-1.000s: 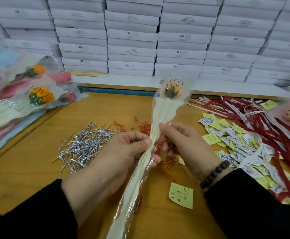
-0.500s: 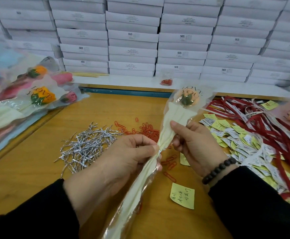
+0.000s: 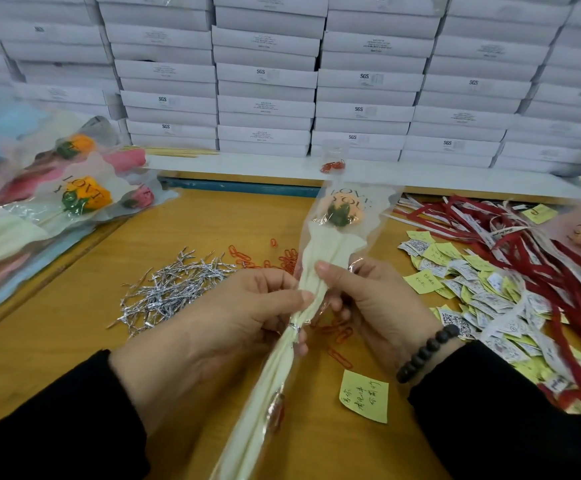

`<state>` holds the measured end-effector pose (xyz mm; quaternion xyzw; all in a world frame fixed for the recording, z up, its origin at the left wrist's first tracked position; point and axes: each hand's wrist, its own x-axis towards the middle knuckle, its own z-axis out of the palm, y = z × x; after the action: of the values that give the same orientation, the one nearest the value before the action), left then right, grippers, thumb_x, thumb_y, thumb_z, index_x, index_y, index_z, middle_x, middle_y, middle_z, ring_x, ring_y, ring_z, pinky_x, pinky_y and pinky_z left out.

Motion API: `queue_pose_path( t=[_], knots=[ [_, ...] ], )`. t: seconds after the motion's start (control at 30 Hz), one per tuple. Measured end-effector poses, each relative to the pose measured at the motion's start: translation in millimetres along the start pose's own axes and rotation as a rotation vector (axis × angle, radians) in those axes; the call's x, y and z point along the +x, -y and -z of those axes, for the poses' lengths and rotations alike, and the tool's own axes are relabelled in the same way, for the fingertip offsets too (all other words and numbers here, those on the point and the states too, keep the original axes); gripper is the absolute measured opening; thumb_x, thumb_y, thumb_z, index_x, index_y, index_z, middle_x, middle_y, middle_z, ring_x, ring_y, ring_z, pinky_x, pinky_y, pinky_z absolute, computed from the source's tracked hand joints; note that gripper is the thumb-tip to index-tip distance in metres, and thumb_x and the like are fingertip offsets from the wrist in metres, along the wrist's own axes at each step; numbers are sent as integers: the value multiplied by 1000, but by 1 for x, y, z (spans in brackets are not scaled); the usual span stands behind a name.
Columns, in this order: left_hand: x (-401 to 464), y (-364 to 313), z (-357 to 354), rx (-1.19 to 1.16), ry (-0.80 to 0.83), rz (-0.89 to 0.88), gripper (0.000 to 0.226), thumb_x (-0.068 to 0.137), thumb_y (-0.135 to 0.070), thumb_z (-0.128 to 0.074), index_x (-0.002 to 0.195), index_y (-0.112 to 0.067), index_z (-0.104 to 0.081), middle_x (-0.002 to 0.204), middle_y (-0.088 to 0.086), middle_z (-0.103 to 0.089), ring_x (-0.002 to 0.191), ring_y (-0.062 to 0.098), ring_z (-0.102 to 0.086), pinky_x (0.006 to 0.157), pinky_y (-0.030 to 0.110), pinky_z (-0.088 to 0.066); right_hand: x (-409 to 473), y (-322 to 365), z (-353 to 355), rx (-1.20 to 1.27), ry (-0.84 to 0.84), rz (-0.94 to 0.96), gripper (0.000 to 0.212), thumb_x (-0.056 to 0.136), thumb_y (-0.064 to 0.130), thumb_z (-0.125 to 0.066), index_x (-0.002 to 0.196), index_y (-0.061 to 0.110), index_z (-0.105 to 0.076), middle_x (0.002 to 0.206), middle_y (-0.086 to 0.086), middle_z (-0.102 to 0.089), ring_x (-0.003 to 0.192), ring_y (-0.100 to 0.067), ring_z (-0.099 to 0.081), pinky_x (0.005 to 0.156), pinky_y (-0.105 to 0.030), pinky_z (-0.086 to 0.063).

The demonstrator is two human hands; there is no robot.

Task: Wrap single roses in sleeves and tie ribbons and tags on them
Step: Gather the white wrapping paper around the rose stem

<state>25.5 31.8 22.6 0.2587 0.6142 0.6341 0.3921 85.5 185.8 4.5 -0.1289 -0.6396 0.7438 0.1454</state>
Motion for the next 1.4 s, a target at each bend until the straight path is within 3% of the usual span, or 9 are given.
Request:
queue_pose_path(
  t=[0.13,0.27,0.57,0.73,0.9,1.07,1.17,1.23,1.4],
  knots=[
    [-1,-4,8,48,70,34,13,68,-16,-74,65,-14,-62,57,11,-58,45,20,-61,47,22,-51,4,2,3,39,-95,-26,37,84,37,-62,94,1,-62,56,-4,-55,41,-10,-42,37,-17,-33],
    [-2,-5,11,97,173,75,13,71,-15,-69,75,-9,-59,63,14,-61,51,22,-63,54,28,-52,7,0,7,82,-166,-16,24,87,25,-61,94,2,-63,67,-9,-57,46,-13,-43,34,-17,-33],
    [2,-1,15,22,30,87,44,63,-29,-72,97,-2,-69,95,17,-71,73,20,-68,73,32,-53,-2,-13,-7,3,77,-36,11,80,15,-70,87,7,-67,76,-8,-69,58,-15,-55,44,-19,-44],
    [0,-5,21,7,34,88,22,68,-7,-74,90,-5,-72,86,14,-72,67,19,-69,61,25,-57,-1,-7,-8,10,37,-49,32,74,40,-72,74,10,-62,56,-5,-59,43,-15,-44,38,-21,-35],
    [-4,-10,25,76,156,163,20,69,0,-73,89,-1,-72,85,15,-73,66,19,-70,57,24,-56,4,-6,-2,74,-157,-78,46,77,41,-68,101,3,-57,70,-14,-67,55,-24,-53,57,-31,-47],
    [-4,-13,27,64,98,205,14,73,-18,-75,84,-8,-75,86,12,-73,69,18,-70,58,24,-56,2,-7,-1,37,-67,-41,46,58,45,-72,80,7,-59,54,-5,-63,38,-14,-54,42,-24,-46],
    [-1,-11,30,-7,2,199,39,68,-28,-70,96,-2,-70,89,14,-72,70,19,-69,63,26,-58,-2,-7,-8,-16,-29,-38,59,48,53,-83,79,6,-64,84,-29,-67,64,-25,-61,69,-48,-57],
    [0,-10,31,-22,-10,189,42,68,-28,-70,100,0,-68,94,16,-71,73,20,-69,68,28,-57,-4,-7,-12,-10,-59,-59,76,42,56,-82,94,5,-58,111,-39,-53,80,-30,-54,89,-63,-43],
    [0,-8,28,-65,12,162,29,72,-19,-67,94,-1,-71,92,17,-71,70,20,-69,62,26,-57,-4,-6,-13,9,-67,-47,78,36,56,-83,91,9,-54,107,-39,-57,80,-34,-55,87,-66,-42]
  ],
)
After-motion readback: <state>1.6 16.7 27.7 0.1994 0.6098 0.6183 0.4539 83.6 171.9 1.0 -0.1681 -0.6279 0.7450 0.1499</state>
